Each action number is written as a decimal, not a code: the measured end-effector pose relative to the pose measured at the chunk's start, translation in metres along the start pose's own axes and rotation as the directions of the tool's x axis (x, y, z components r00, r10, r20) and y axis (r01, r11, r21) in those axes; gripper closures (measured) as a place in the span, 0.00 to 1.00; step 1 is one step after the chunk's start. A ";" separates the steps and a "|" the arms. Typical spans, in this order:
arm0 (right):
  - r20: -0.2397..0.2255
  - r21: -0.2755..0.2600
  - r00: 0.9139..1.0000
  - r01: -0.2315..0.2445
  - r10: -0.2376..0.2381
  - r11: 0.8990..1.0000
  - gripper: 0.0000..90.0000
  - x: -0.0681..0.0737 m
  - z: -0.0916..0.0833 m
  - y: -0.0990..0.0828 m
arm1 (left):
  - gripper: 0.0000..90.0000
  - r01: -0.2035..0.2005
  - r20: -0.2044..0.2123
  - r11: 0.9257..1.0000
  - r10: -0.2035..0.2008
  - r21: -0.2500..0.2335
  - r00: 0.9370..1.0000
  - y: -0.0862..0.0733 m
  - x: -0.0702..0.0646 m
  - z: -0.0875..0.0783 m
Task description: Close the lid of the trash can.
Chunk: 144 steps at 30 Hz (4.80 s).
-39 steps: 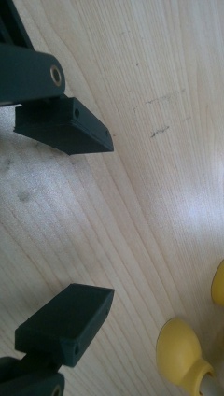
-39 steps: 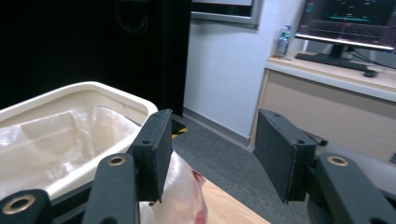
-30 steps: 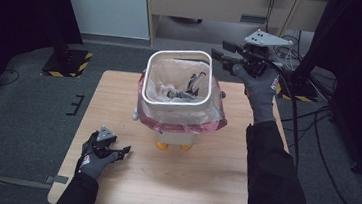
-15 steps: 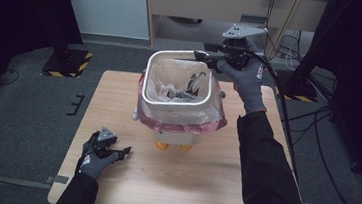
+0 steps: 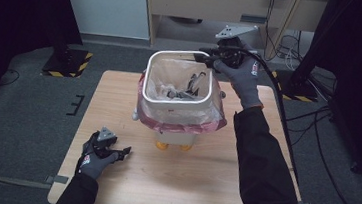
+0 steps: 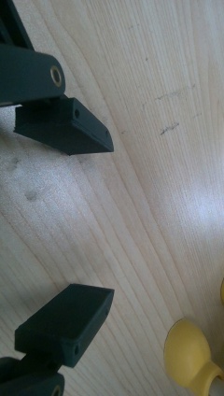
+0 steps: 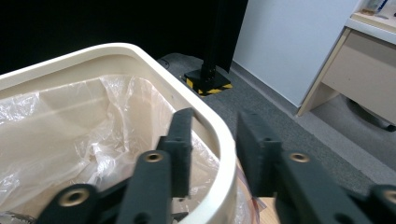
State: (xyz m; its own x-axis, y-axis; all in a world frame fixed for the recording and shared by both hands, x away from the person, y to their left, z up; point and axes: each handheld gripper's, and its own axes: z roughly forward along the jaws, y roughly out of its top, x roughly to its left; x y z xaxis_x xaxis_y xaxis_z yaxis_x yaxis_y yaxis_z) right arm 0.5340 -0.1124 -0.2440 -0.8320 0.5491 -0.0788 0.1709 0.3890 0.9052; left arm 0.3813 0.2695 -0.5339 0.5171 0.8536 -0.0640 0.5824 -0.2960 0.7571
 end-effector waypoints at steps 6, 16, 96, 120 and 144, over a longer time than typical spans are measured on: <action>-0.006 0.023 1.000 -0.017 0.017 1.000 0.81 -0.002 0.000 -0.001 | 0.27 -0.001 0.000 1.000 0.001 0.000 1.000 0.000 0.000 0.000; -0.043 0.006 0.997 -0.057 0.057 0.998 0.86 -0.013 -0.004 -0.007 | 0.30 0.026 0.019 0.999 -0.026 -0.036 1.000 0.001 0.001 -0.003; 0.023 0.028 1.000 -0.012 0.012 1.000 0.89 -0.010 -0.003 -0.015 | 0.26 -0.001 0.112 0.784 0.090 -0.621 0.990 0.206 -0.062 -0.115; 0.235 -0.291 0.963 -0.062 0.134 0.955 0.49 -0.007 -0.003 -0.064 | 0.26 -0.008 0.074 0.771 0.072 -0.637 0.995 0.194 -0.059 -0.107; 0.320 -0.150 0.921 -0.180 0.220 0.972 0.34 0.017 -0.075 -0.202 | 0.25 0.012 -0.049 0.918 -0.034 -0.396 0.998 0.062 -0.009 -0.082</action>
State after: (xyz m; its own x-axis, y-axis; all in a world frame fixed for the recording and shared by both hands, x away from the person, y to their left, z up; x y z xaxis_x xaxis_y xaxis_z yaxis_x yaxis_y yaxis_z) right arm 0.4459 -0.2372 -0.3973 -0.5600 0.8285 -0.0075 0.2363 0.1684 0.9570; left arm 0.3614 0.2791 -0.4333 0.4656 0.8831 -0.0577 0.2926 -0.0920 0.9518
